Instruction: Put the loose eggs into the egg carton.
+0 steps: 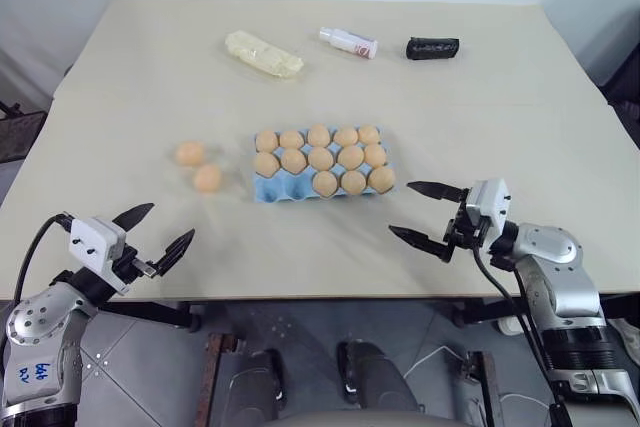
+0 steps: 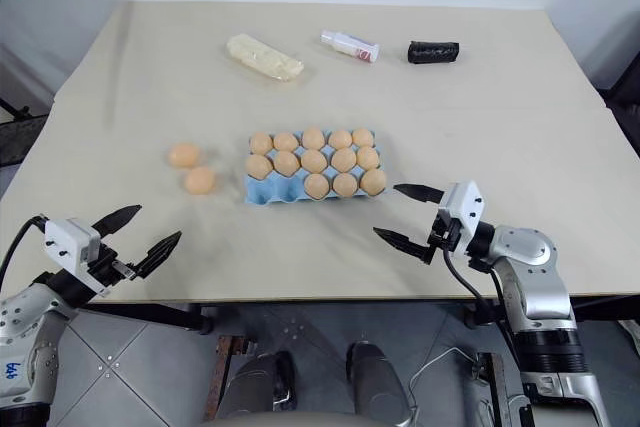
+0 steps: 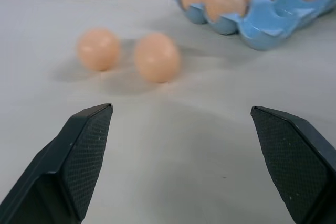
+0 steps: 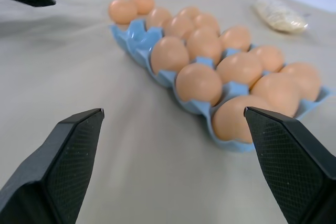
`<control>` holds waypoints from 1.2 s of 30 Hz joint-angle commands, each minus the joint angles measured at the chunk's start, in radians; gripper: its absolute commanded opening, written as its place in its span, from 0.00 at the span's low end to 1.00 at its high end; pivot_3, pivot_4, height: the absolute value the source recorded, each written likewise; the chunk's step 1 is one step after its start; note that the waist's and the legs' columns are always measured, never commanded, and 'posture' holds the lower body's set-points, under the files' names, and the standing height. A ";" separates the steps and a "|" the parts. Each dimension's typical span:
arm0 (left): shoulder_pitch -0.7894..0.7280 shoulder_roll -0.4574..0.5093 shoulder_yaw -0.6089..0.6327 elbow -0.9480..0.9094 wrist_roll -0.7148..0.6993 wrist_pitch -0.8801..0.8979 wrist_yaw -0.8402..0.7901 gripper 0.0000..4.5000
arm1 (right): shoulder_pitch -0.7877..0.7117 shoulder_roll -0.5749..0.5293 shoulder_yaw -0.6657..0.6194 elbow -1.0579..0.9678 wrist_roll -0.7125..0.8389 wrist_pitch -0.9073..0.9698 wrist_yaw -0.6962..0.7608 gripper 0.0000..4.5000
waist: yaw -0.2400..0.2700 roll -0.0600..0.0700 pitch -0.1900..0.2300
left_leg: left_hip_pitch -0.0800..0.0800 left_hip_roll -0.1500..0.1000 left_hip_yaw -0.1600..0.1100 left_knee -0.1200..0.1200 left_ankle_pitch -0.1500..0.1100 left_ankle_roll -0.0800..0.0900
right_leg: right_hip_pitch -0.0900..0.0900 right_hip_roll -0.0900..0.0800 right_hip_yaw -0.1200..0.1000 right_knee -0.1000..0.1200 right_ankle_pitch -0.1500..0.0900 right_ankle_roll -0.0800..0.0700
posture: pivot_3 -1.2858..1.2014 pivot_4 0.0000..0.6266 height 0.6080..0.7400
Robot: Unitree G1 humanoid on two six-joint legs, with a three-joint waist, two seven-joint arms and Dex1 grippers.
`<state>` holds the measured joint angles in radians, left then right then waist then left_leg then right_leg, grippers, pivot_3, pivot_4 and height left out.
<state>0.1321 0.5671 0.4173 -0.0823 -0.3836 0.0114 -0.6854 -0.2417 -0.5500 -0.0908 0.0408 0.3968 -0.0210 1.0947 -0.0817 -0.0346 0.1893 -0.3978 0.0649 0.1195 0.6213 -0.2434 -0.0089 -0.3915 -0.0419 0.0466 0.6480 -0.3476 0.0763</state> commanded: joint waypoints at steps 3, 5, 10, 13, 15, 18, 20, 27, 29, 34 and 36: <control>-0.103 -0.016 -0.048 -0.005 0.001 0.021 0.034 1.00 | 0.024 0.019 -0.016 -0.058 0.010 -0.040 -0.041 0.99 | 0.008 0.000 0.000 | 0.000 0.000 0.000 0.000 0.000 0.000 | 0.000 0.000 0.000 0.000 0.000 0.000 | 0.52 0.24 1.00; -0.174 -0.021 -0.084 0.024 0.021 0.036 0.051 1.00 | 0.024 0.020 -0.008 -0.067 0.006 -0.039 -0.050 0.99 | 0.017 0.000 0.000 | 0.000 -0.001 0.000 0.000 0.000 0.000 | 0.000 -0.001 0.000 0.000 0.000 0.000 | 0.52 0.24 1.00; -0.356 -0.034 -0.171 0.168 0.097 0.044 0.092 1.00 | 0.015 0.018 0.010 -0.085 -0.001 -0.028 -0.064 0.99 | 0.028 0.000 0.000 | 0.000 -0.001 0.001 0.000 0.003 0.004 | 0.000 0.000 0.000 0.000 0.000 0.000 | 0.52 0.24 1.00; -0.439 -0.047 -0.213 0.271 0.151 0.036 0.122 1.00 | 0.015 0.020 0.020 -0.094 -0.004 -0.024 -0.070 0.99 | 0.028 0.000 0.000 | -0.001 -0.001 0.001 0.001 0.003 0.004 | -0.001 0.001 0.000 0.000 0.000 0.001 | 0.52 0.24 1.00; -0.482 -0.067 -0.226 0.332 0.153 0.032 0.122 1.00 | 0.016 0.021 0.024 -0.105 -0.005 -0.020 -0.077 0.99 | 0.027 0.000 0.000 | -0.001 0.000 0.001 0.001 0.003 0.004 | -0.001 0.002 0.000 0.000 0.000 0.001 | 0.52 0.24 1.00; -0.537 -0.093 -0.255 0.413 0.173 0.022 0.126 1.00 | 0.021 0.023 0.029 -0.122 -0.003 -0.013 -0.092 0.99 | 0.030 0.000 0.000 | -0.002 0.000 0.001 0.002 0.002 0.004 | -0.002 0.002 0.000 0.001 0.000 0.001 | 0.52 0.24 1.00; -0.568 -0.103 -0.261 0.467 0.190 0.008 0.140 1.00 | 0.025 0.023 0.033 -0.130 -0.003 -0.009 -0.102 0.99 | 0.031 0.000 0.000 | -0.003 0.000 0.001 0.006 0.002 0.004 | -0.003 0.002 0.000 0.003 0.000 0.001 | 0.52 0.24 1.00; -0.595 -0.126 -0.284 0.518 0.186 -0.005 0.104 0.67 | 0.043 0.021 0.037 -0.158 -0.001 0.012 -0.123 1.00 | 0.031 0.000 0.000 | -0.004 0.000 0.001 0.010 0.002 0.006 | -0.002 0.001 -0.001 0.006 0.002 0.003 | 0.52 0.24 1.00; -0.586 -0.121 -0.283 0.507 0.183 -0.012 0.091 0.55 | 0.052 0.021 0.034 -0.166 0.000 0.014 -0.129 1.00 | 0.031 0.000 0.000 | -0.004 0.000 0.001 0.010 0.002 0.006 | -0.002 0.001 0.000 0.006 0.002 0.003 | 0.52 0.24 1.00; -0.603 -0.131 -0.298 0.401 0.130 -0.016 -0.002 0.48 | 0.071 0.020 0.031 -0.174 -0.006 0.012 -0.145 1.00 | 0.034 0.000 0.000 | -0.004 0.000 0.000 0.009 0.002 0.005 | -0.003 0.001 0.000 0.006 0.001 0.003 | 0.52 0.24 1.00; -0.626 -0.137 -0.336 0.365 0.135 -0.012 -0.046 0.48 | 0.076 0.021 0.030 -0.174 -0.007 0.010 -0.151 1.00 | 0.037 0.000 0.000 | -0.005 0.000 0.000 0.009 0.002 0.005 | -0.003 0.001 0.000 0.006 0.002 0.003 | 0.52 0.24 1.00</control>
<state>-0.4665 0.4364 0.1074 0.3513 -0.2330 0.0115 -0.6932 -0.1684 -0.5288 -0.0455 -0.0921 0.3838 -0.0001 0.9526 -0.0446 -0.0346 0.1893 -0.4024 0.0645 0.1200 0.6308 -0.2410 -0.0035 -0.3940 -0.0408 0.0465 0.6538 -0.3461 0.0794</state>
